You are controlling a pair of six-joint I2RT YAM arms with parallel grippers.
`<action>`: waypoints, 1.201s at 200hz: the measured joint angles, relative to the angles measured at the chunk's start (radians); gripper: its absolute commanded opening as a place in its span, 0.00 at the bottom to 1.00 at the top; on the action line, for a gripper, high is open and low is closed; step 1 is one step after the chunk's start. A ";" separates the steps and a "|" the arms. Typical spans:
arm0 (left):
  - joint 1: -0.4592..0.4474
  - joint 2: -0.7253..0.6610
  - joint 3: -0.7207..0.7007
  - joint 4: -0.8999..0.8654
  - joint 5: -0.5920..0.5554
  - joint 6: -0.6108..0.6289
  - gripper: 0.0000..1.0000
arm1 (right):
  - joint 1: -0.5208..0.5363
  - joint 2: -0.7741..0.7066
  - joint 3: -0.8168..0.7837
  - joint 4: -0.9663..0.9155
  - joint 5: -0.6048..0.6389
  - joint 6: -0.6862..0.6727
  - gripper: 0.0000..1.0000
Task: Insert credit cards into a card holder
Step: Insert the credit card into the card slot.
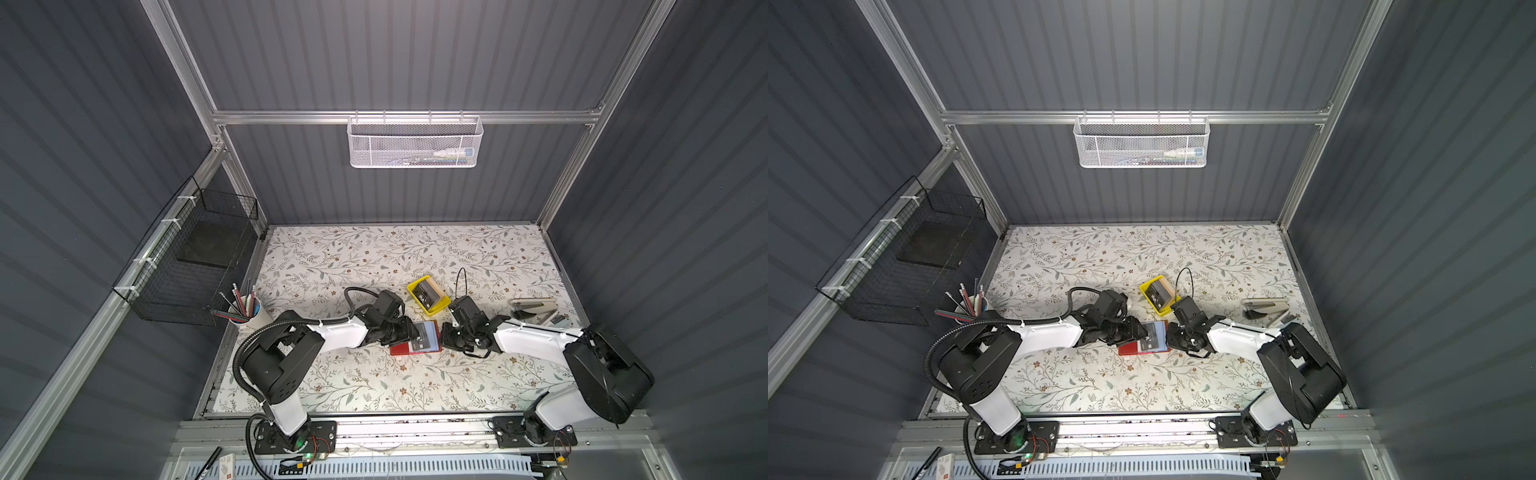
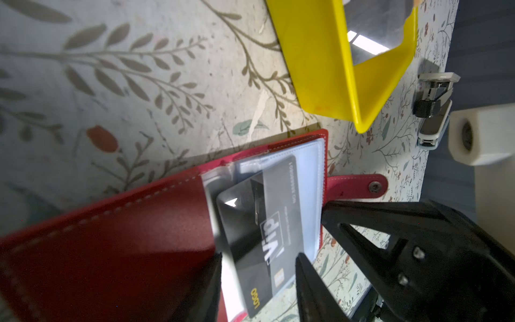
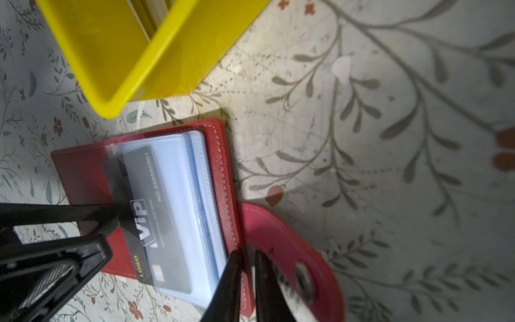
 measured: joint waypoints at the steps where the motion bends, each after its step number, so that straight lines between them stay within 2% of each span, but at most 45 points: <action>1: 0.000 0.001 0.001 0.000 0.000 0.000 0.45 | 0.000 0.000 0.000 0.000 0.000 0.000 0.15; 240: -0.015 0.036 0.034 0.037 0.065 -0.008 0.44 | 0.000 0.013 0.004 0.016 -0.011 -0.004 0.14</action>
